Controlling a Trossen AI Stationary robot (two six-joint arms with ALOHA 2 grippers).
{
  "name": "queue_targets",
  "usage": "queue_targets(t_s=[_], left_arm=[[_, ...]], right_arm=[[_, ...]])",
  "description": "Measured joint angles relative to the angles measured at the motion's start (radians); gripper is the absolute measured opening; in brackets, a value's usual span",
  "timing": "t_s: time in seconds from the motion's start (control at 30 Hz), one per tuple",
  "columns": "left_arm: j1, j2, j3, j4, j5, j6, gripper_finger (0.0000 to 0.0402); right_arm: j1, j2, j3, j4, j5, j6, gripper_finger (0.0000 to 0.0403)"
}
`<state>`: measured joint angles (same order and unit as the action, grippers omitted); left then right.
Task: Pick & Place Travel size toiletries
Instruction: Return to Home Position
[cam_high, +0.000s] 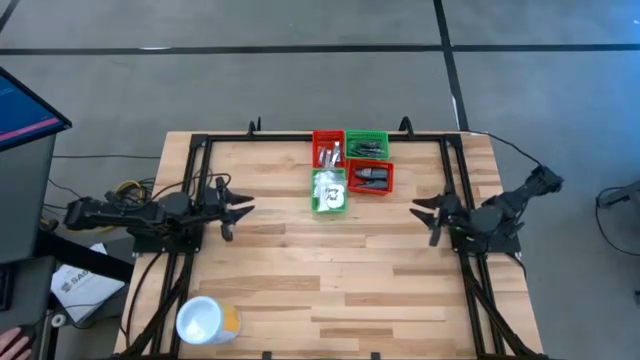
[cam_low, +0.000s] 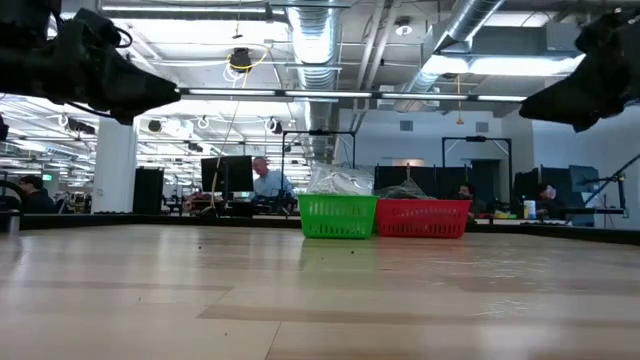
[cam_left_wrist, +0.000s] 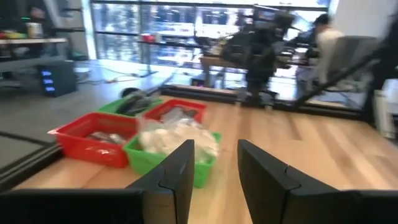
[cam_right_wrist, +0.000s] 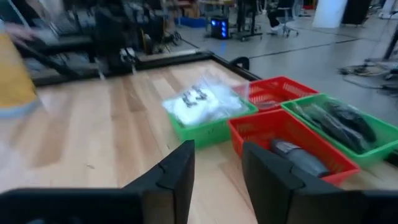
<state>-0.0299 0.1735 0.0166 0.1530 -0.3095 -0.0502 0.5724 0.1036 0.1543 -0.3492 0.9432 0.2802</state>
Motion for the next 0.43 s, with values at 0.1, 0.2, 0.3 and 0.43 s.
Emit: queue_targets(t_s=[0.1, 0.2, 0.3, 0.43], left_arm=[[0.001, -0.025, 0.000, -0.012, 0.037, 0.000, 0.0112], [0.014, -0.048, 0.002, -0.030, 0.075, 0.006, 0.0112], [0.025, -0.055, 0.002, -0.031, 0.146, -0.015, 0.0112], [0.024, -0.054, 0.002, -0.031, 0.185, -0.024, 0.0112]], right_arm=[[0.018, -0.101, 0.001, -0.008, -0.049, -0.020, 0.0121], [0.031, -0.098, 0.003, -0.017, -0.052, -0.013, 0.0119], [0.042, -0.090, 0.005, -0.058, -0.054, 0.036, 0.0119], [0.039, -0.092, 0.004, -0.113, -0.053, 0.147, 0.0119]])
